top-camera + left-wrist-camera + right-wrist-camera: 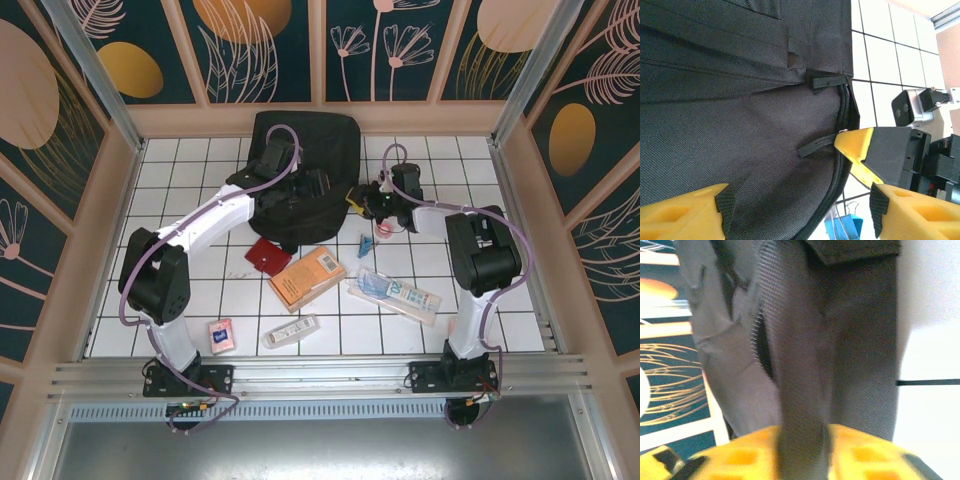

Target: Pack the student bag

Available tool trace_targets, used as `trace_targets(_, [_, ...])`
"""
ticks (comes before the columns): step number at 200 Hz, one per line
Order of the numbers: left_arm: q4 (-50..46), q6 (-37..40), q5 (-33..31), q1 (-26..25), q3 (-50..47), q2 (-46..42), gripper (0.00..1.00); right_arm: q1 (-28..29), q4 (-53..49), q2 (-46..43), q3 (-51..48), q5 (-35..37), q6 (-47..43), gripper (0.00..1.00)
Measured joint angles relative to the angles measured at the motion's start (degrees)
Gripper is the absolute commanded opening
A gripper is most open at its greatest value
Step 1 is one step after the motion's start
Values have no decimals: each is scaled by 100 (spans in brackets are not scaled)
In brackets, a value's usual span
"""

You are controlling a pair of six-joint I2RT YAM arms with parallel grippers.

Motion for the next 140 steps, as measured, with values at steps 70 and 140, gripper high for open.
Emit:
trace_targets(70, [-11,142,-59,0,162,295,75,2,2850,144,-745,-697,350,0])
trace_targets(140, [916,1801,149,63,-197,304,50,-48,6022,1021,-754,-1453,1189,0])
